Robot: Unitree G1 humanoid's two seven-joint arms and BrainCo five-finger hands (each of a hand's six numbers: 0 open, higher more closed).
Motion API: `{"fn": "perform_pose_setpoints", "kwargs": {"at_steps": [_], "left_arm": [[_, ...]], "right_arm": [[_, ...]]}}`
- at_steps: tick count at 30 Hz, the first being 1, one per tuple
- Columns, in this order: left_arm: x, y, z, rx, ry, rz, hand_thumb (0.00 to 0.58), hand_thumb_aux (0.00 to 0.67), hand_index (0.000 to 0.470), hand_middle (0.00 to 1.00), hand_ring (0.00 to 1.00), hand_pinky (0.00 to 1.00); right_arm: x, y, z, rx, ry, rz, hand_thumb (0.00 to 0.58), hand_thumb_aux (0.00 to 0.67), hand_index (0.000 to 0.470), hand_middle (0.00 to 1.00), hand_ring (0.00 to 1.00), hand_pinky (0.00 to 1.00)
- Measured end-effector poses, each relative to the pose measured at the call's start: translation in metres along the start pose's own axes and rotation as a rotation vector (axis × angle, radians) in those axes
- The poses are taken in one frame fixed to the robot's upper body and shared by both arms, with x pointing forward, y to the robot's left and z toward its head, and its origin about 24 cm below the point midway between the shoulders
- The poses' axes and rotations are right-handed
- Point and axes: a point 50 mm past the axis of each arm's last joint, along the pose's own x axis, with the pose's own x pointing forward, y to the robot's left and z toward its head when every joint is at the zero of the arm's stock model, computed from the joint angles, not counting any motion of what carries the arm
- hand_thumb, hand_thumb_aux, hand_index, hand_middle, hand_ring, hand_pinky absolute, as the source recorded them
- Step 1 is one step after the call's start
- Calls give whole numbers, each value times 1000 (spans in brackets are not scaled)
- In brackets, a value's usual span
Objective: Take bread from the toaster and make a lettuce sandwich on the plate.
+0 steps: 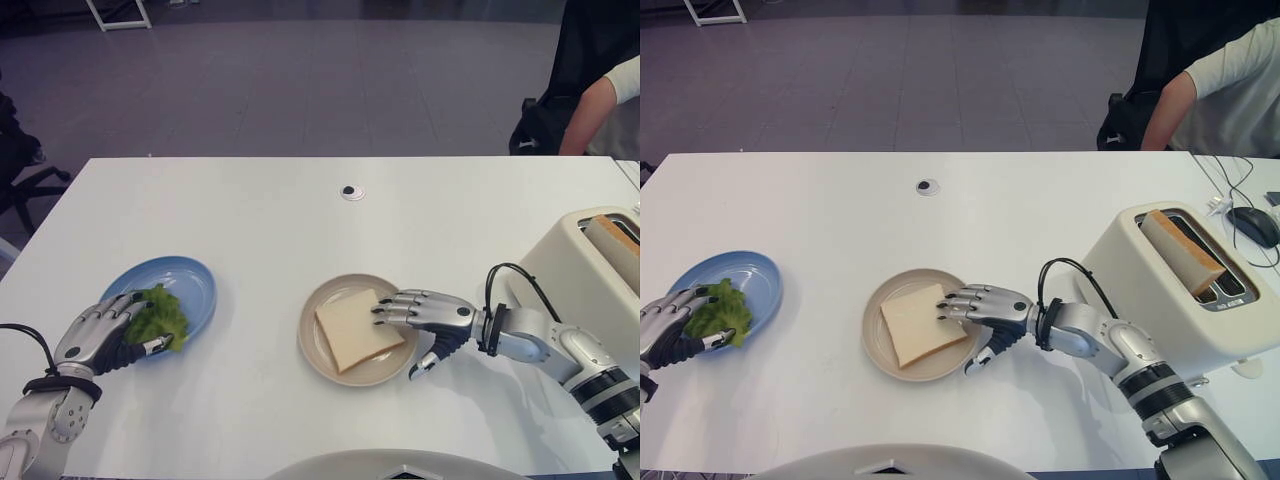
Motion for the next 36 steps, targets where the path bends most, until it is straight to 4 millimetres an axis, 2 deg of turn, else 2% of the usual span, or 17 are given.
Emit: {"fn": "perform_pose_setpoints", "kwargs": {"at_steps": [3, 4, 5, 7, 10, 15, 23, 25, 26, 27, 28, 30, 31, 32, 33, 34, 36], "left_arm": [[0, -1, 1, 2, -2, -4, 307, 210, 147, 0, 0, 0], [0, -2, 1, 2, -3, -4, 400, 297, 208, 0, 0, 0], [1, -2, 2, 1, -5, -5, 417, 315, 221, 0, 0, 0], [1, -3, 3, 1, -10, -10, 520, 455, 319, 0, 0, 0], [2, -5, 4, 0, -15, -19, 580, 670, 470, 0, 0, 0], [5, -9, 5, -14, -19, -22, 580, 670, 470, 0, 0, 0], [7, -8, 4, -7, -42, 18, 580, 670, 470, 0, 0, 0], [3, -1, 5, -21, -59, 59, 580, 670, 470, 0, 0, 0], [2, 13, 6, -27, -74, 118, 580, 654, 459, 0, 0, 0], [2, 20, 6, -27, -80, 151, 491, 407, 286, 0, 0, 0], [-1, 28, 5, -25, -82, 182, 472, 381, 267, 0, 0, 0], [-6, 40, 1, -16, -76, 238, 234, 152, 107, 0, 0, 0], [-8, 41, -1, -12, -71, 244, 156, 97, 68, 0, 0, 0], [-9, 40, -2, -10, -73, 240, 140, 87, 61, 0, 0, 0], [-10, 38, -4, -4, -72, 231, 100, 60, 42, 0, 0, 0], [-10, 35, -6, 2, -63, 217, 92, 55, 39, 0, 0, 0], [-8, 29, -10, 31, -63, 179, 0, 0, 0, 0, 0, 0]], "right_arm": [[-3, -4, -1, -12, 3, -2, 0, 0, 0, 0, 0, 0], [-3, -5, 0, -16, -1, -8, 0, 0, 0, 0, 0, 0], [-3, -7, 2, -20, -9, -16, 0, 0, 0, 0, 0, 0], [-1, -14, 8, -15, -36, -63, 0, 0, 0, 0, 0, 0], [-2, -31, 14, 7, -72, -158, 0, 0, 0, 0, 0, 0], [-10, -53, 21, 42, -105, -260, 0, 0, 0, 0, 0, 0], [-12, -54, 20, 64, -91, -262, 0, 0, 0, 0, 0, 0], [-12, -54, 20, 66, -88, -263, 0, 0, 0, 0, 0, 0], [-13, -54, 19, 67, -83, -264, 0, 0, 0, 0, 0, 0], [-13, -54, 19, 68, -83, -264, 0, 0, 0, 0, 0, 0], [-12, -53, 19, 71, -82, -263, 0, 0, 0, 0, 0, 0], [-12, -53, 19, 75, -81, -264, 0, 0, 0, 0, 0, 0], [-11, -53, 19, 78, -83, -268, 0, 0, 0, 0, 0, 0], [-11, -53, 19, 80, -84, -269, 0, 0, 0, 0, 0, 0], [-11, -52, 19, 81, -84, -269, 0, 0, 0, 0, 0, 0], [-10, -52, 19, 83, -83, -268, 0, 0, 0, 0, 0, 0], [-10, -51, 19, 88, -83, -268, 0, 0, 0, 0, 0, 0]]}}
